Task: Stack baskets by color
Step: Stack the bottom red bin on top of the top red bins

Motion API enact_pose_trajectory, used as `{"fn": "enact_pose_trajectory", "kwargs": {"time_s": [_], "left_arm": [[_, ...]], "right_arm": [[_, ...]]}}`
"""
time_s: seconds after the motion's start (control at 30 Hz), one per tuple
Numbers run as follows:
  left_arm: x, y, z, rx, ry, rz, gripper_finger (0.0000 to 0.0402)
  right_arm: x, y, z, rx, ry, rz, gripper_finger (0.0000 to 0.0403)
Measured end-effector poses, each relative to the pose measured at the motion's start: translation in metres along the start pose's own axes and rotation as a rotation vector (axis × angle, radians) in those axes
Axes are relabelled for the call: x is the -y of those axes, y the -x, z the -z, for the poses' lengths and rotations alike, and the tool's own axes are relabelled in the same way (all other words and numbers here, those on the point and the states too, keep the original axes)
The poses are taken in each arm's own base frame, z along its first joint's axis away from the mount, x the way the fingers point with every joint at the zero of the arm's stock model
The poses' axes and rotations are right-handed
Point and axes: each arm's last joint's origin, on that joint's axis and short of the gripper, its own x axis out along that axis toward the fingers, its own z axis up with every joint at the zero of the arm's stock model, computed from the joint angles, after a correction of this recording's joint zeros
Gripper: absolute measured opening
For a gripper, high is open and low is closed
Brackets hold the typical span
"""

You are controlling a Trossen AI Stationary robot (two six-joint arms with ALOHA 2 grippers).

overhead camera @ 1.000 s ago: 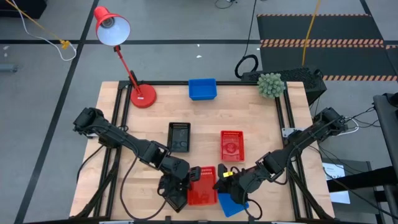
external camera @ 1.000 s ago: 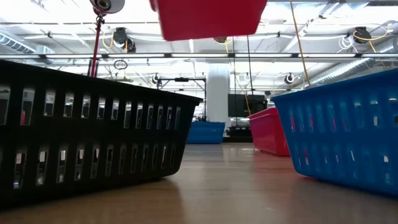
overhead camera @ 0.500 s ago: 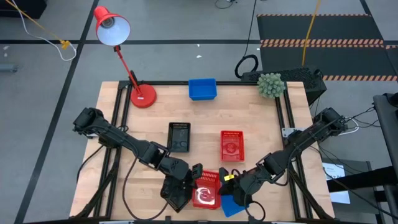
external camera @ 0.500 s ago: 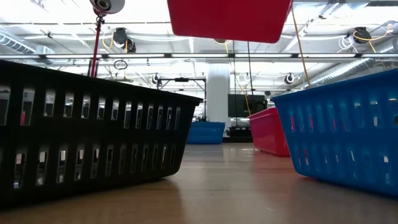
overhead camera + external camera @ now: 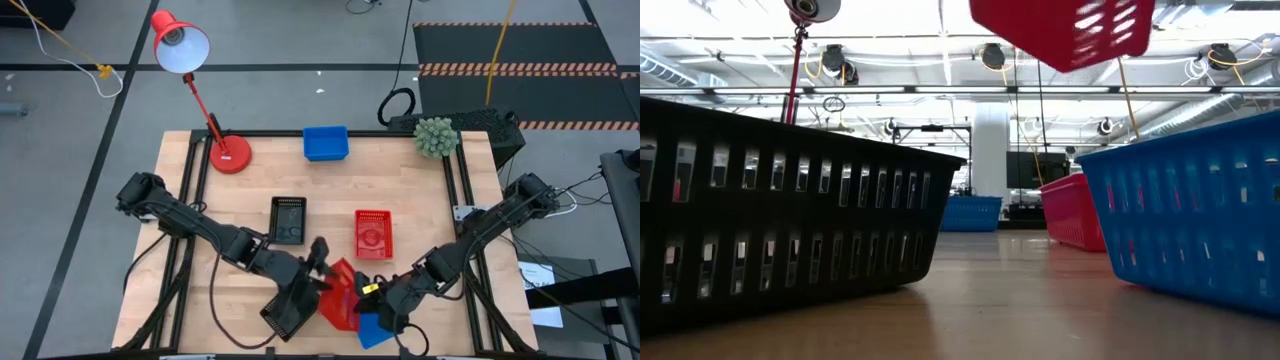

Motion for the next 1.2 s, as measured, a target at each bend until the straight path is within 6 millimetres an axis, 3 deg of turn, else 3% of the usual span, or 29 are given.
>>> {"fn": "enact_pose_trajectory", "kwargs": {"time_s": [0.2,0.37,0.77,0.9,1.2], "left_arm": [[-0.002,0.015,-0.001,-0.099,0.067,-0.087,0.0243],[-0.003,0.032,-0.003,-0.148,0.112,-0.13,0.0275],[-0.003,0.077,-0.007,-0.218,0.34,-0.2,0.028],[0.003,0.085,-0.001,-0.276,0.455,-0.184,0.028],[0.018,0.087,0.003,-0.361,0.606,-0.161,0.028]], "right_arm": [[0.003,0.008,0.005,-0.058,0.007,0.01,0.0006],[0.005,0.016,0.007,-0.13,0.013,0.061,0.0005],[-0.003,0.021,0.024,-0.331,0.156,-0.019,0.0004],[-0.006,0.036,0.03,-0.376,0.311,-0.107,0.0002],[-0.004,0.089,0.043,-0.441,0.446,-0.22,0.0001]]}}
